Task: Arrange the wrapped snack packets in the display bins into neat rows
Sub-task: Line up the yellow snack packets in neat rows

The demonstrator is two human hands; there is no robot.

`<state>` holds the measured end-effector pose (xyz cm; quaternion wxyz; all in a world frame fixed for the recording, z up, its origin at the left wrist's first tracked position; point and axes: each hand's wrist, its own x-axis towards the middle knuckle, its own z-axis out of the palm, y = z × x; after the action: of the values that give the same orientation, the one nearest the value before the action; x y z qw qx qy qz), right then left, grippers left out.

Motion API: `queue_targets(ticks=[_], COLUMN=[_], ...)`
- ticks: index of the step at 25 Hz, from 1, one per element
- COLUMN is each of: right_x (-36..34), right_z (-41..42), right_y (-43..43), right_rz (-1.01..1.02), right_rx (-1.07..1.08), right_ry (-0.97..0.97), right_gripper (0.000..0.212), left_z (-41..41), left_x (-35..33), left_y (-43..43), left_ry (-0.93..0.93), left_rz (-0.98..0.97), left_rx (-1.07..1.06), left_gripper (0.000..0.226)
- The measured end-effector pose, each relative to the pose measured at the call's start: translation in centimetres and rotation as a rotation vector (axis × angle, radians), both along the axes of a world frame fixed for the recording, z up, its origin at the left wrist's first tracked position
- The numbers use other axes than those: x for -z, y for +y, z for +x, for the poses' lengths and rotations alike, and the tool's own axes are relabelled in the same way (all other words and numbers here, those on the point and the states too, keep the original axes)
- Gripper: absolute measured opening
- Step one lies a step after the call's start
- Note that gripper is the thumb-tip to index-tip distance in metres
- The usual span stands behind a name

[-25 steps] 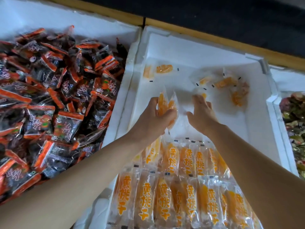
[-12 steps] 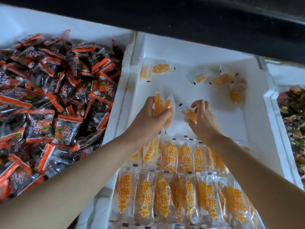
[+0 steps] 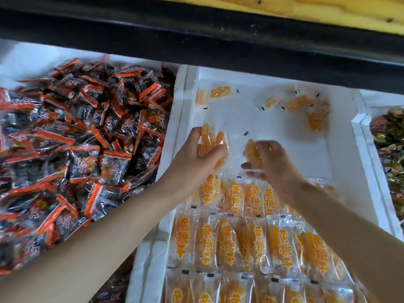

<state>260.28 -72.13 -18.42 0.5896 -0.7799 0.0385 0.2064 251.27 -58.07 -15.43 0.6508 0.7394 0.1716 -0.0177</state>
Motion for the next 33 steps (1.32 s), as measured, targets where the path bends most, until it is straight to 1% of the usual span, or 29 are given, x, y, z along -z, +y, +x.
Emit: queue_targets(ticks=[1, 2, 3, 4, 6, 8, 11, 13, 15, 16, 17, 18, 19, 20, 22, 25, 26, 27, 28, 29, 30, 31, 32, 33], right_x=[-0.7, -1.1, -1.1, -1.0, -0.2, 0.6, 0.6, 0.5, 0.8, 1.0, 1.3, 1.5, 1.9, 2.1, 2.5, 2.4, 2.0, 1.5, 0.8, 0.0, -0.8, -1.5, -2.0, -2.3], right_z=[-1.3, -2.5, -3.5, -4.3, -5.5, -5.9, -5.7, -5.2, -4.9, -4.9, -4.9, -5.0, -5.1, -5.2, -5.1, -5.3, -5.5, -5.9, -6.4, -7.2, -8.2, -9.2, -10.0, -10.6], right_y=[-0.3, -0.8, -1.3, -1.7, -2.4, -2.7, -2.3, -1.8, -1.4, -1.2, -0.9, -0.7, -0.6, -0.5, -0.3, -0.3, -0.3, -0.3, -0.4, -0.3, -0.2, -0.2, -0.4, -0.6], right_rz=[0.084, 0.130, 0.152, 0.152, 0.051, -0.044, -0.075, -0.123, -0.205, -0.244, -0.283, -0.325, -0.379, -0.445, -0.558, -0.672, -0.689, -0.665, -0.585, -0.448, -0.281, -0.131, -0.035, 0.006], right_rx=[-0.018, -0.056, -0.091, -0.114, -0.160, -0.149, -0.030, 0.037, 0.031, 0.004, -0.034, -0.072, -0.108, -0.145, -0.223, -0.274, -0.270, -0.257, -0.244, -0.242, -0.261, -0.297, -0.327, -0.338], right_ry=[0.149, 0.247, 0.285, 0.284, 0.229, 0.190, 0.165, 0.102, 0.019, -0.017, -0.049, -0.077, -0.106, -0.148, -0.215, -0.238, -0.290, -0.344, -0.383, -0.363, -0.276, -0.151, -0.052, 0.006], right_gripper=[0.015, 0.017, 0.016, 0.015, 0.017, 0.017, 0.014, 0.012, 0.006, 0.006, 0.010, 0.017, 0.023, 0.022, 0.011, 0.035, 0.039, 0.038, 0.032, 0.027, 0.025, 0.028, 0.033, 0.040], left_z=[-0.6, -1.1, -1.6, -2.1, -3.2, -4.0, -4.9, -5.1, -5.3, -5.5, -5.6, -5.8, -5.8, -5.9, -5.8, -5.8, -5.9, -6.1, -6.3, -6.4, -6.5, -6.6, -6.7, -6.7], left_x=[-0.3, -0.5, -0.6, -0.7, -0.8, -0.8, -0.7, -0.5, -0.5, -0.5, -0.5, -0.5, -0.5, -0.4, -0.2, -0.2, -0.3, -0.3, -0.4, -0.3, -0.2, 0.0, 0.0, 0.3], left_y=[0.0, 0.1, 0.1, 0.1, 0.0, -0.3, -0.8, -1.0, -1.3, -1.3, -1.3, -1.2, -1.1, -1.0, -0.7, -0.4, -0.4, -0.4, -0.5, -0.5, -0.6, -0.6, -0.7, -0.9], left_ry=[0.002, 0.007, 0.015, 0.029, 0.062, 0.080, 0.132, 0.157, 0.149, 0.134, 0.120, 0.115, 0.110, 0.107, 0.097, 0.083, 0.090, 0.095, 0.100, 0.098, 0.098, 0.093, 0.093, 0.084], left_rz=[0.007, 0.026, 0.039, 0.041, 0.037, 0.039, 0.049, 0.036, 0.009, -0.007, -0.014, -0.016, -0.020, -0.016, -0.007, -0.031, -0.039, -0.037, -0.034, -0.040, -0.051, -0.067, -0.090, -0.111], left_rx=[-0.007, -0.011, -0.014, -0.019, -0.026, -0.042, -0.048, -0.056, -0.052, -0.052, -0.054, -0.052, -0.055, -0.056, -0.065, -0.070, -0.060, -0.043, -0.027, -0.013, -0.008, -0.004, 0.000, 0.007], left_gripper=[0.021, 0.020, 0.017, 0.016, 0.020, 0.037, 0.066, 0.071, 0.064, 0.053, 0.037, 0.026, 0.022, 0.021, 0.019, 0.016, 0.016, 0.019, 0.022, 0.023, 0.023, 0.023, 0.021, 0.019])
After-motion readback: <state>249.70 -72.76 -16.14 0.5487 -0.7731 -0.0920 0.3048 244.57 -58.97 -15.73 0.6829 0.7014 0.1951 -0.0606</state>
